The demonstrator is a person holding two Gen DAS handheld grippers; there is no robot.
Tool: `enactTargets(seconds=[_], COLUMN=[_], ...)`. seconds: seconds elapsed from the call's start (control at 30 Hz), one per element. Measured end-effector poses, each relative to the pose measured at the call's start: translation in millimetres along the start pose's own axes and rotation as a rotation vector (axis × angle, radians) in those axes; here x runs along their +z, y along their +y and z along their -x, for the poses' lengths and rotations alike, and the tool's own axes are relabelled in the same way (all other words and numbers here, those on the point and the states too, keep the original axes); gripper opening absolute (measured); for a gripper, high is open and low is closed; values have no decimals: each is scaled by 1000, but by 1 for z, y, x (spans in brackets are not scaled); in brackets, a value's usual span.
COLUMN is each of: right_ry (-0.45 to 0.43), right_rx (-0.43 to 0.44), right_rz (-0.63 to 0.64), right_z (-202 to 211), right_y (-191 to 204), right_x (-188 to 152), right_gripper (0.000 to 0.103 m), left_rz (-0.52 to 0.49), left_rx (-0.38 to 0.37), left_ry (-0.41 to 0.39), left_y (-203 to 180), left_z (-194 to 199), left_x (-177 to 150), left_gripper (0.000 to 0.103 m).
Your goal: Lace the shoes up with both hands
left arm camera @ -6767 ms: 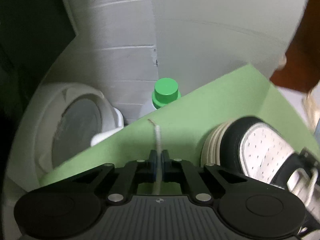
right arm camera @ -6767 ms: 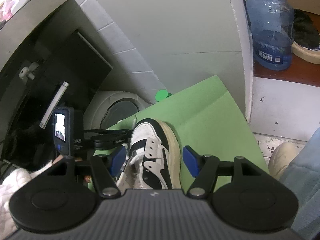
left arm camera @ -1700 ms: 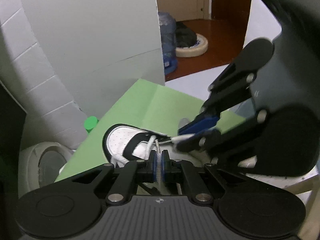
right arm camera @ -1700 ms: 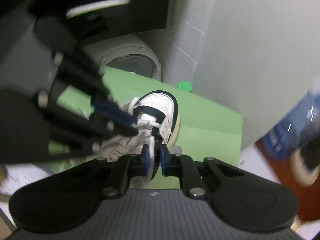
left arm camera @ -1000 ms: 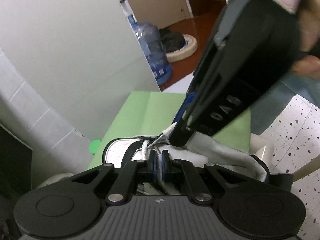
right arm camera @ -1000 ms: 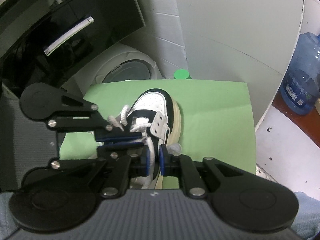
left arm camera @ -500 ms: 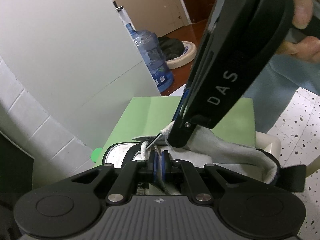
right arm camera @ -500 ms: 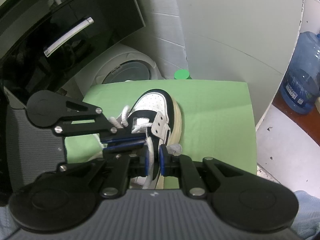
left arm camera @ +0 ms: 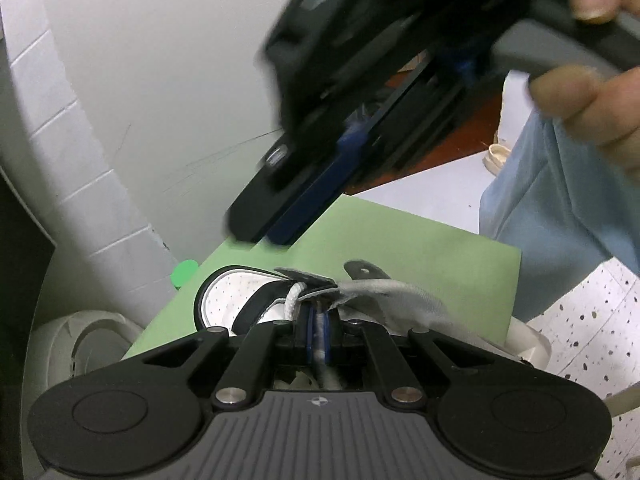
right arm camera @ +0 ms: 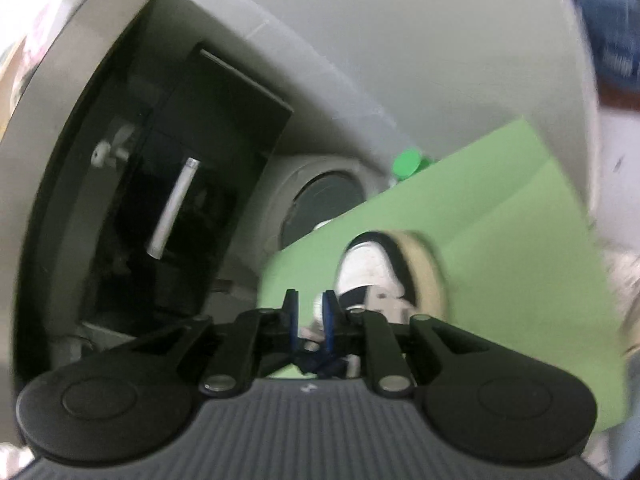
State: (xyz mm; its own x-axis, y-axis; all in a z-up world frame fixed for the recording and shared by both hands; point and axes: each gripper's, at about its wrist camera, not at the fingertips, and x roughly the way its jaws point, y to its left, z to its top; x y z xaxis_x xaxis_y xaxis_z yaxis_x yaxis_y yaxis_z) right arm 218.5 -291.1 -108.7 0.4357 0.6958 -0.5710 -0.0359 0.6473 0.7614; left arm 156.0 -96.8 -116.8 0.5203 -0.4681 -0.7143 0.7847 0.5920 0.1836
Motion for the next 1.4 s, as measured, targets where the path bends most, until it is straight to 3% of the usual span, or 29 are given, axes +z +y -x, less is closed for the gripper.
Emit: enactTargets(seconds=[0.13,0.17,0.2,0.33,0.43,0.63,0.73,0.9,1.07,1.27,1.4], right_ry=[56,61,65,43,41,39,39,50,53,47,20], right_rx=[-41,-54,-66,-130,-112,-125,-126,-103,-118,-192,-170], right_rz=[-80,-91,-103,-121,-174,-143,-143,-169,-128,14,-74], right_z=[-23,-24,-24,-18,-18,-20,-18,-11,-13,-16,-9], right_y=[-13,-16,-19,-27,-33,-27,-29,-34,-29,-7,-18], right_x=[3,2,2,0,-2,-4,-4,-2,-2,-6,-4], right_gripper=[12,4,3,5,5,5,5,6,6,2,1], left_rz=[36,42,45,11,-15,-51,7,197,209,250,273], left_rx=[2,2,3,20,30,46,32,-32,-38,-40,-37], left_ry=[-1,-2,-2,3,16,21,2,-7,2,16,22], left_y=[2,1,0,-9,-12,-17,-13,0,1,8,15], left_z=[6,6,5,6,2,6,12,13,14,13,17], left_x=[-4,-5,-5,-4,-4,-1,0,3,4,5,3], left_gripper=[5,5,5,7,7,5,5,5,5,8,15])
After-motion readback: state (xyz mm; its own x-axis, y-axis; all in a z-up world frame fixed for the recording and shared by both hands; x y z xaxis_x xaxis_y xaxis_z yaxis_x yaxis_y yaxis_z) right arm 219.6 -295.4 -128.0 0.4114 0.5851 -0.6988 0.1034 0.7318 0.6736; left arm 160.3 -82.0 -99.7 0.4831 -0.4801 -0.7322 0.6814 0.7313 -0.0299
